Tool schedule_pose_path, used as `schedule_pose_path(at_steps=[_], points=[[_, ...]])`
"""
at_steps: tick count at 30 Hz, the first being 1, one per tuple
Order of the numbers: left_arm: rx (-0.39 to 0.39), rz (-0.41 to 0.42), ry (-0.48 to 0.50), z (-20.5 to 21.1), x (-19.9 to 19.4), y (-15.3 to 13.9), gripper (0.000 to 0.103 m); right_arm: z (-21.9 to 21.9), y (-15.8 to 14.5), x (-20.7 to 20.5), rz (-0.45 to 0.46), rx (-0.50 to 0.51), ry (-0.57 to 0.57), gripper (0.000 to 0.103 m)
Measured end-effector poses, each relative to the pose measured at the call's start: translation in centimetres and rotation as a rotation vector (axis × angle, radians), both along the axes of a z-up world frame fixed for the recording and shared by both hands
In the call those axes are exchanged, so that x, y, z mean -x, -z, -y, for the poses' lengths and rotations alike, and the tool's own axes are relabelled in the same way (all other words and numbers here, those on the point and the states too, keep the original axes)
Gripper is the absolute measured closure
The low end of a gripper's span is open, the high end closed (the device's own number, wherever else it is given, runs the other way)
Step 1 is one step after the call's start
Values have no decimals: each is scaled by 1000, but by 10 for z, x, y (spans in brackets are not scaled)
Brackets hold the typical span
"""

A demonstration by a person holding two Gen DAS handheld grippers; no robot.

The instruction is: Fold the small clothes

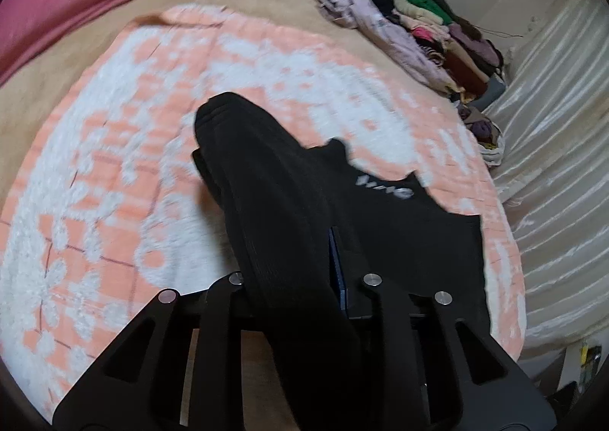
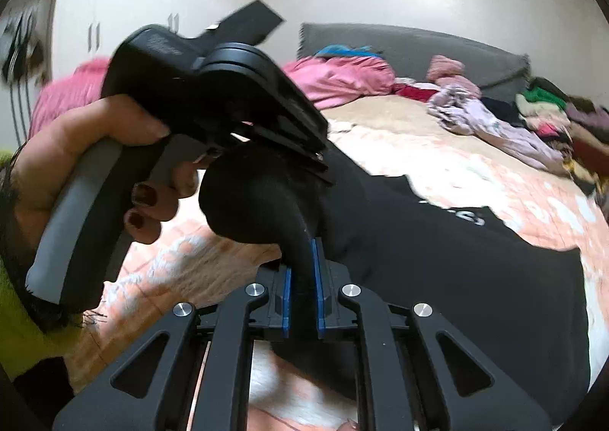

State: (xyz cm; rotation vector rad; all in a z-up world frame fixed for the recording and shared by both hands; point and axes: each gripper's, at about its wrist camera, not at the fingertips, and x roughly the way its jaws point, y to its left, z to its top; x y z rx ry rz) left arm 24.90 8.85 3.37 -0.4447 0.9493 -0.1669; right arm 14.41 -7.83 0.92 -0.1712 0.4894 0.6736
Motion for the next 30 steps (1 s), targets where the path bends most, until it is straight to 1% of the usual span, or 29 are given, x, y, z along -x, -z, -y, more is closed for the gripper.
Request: schedule_pose_path(at_steps=[3,7,10,13,18,20,21,22,23,24,25,26,28,30], points=[[-28,23,30,29,-2,-19,88,29,-11,2,9,-66,54,95],[-57,41,69,74,-9,-37,88,63,-19,4,19,-115,120,95],[-72,40,109,112,-15,-41,88,98,-22,4,-2,-162,175,96],[-93,35,147,142,-19,-41,88,123,-19,4,-28,-195,209,96],[-136,15,197,188,-25,-32,88,158,-11,9,-61,-223,258,96],[-152,11,217,203,-29,-25,84,167,-6,10,-77,-228,281,96],[-149,7,232,209,-30,-22,77,171,-2,10,-89,-231,293,96],[-138,1,247,213,-32,-19,59,175,2,9,-108,-234,306,96],[-94,-8,276,215,-32,-15,48,179,8,7,-136,-236,324,96],[-69,-1,282,215,-30,-15,44,181,13,6,-152,-227,345,95],[-52,20,286,210,-26,-15,44,183,18,6,-165,-209,367,94],[-56,31,279,207,-24,-17,44,185,22,6,-181,-198,381,93],[-57,54,248,191,-18,-18,45,193,28,4,-209,-208,392,92],[-65,67,182,166,-13,-17,47,199,29,8,-203,-194,392,91]])
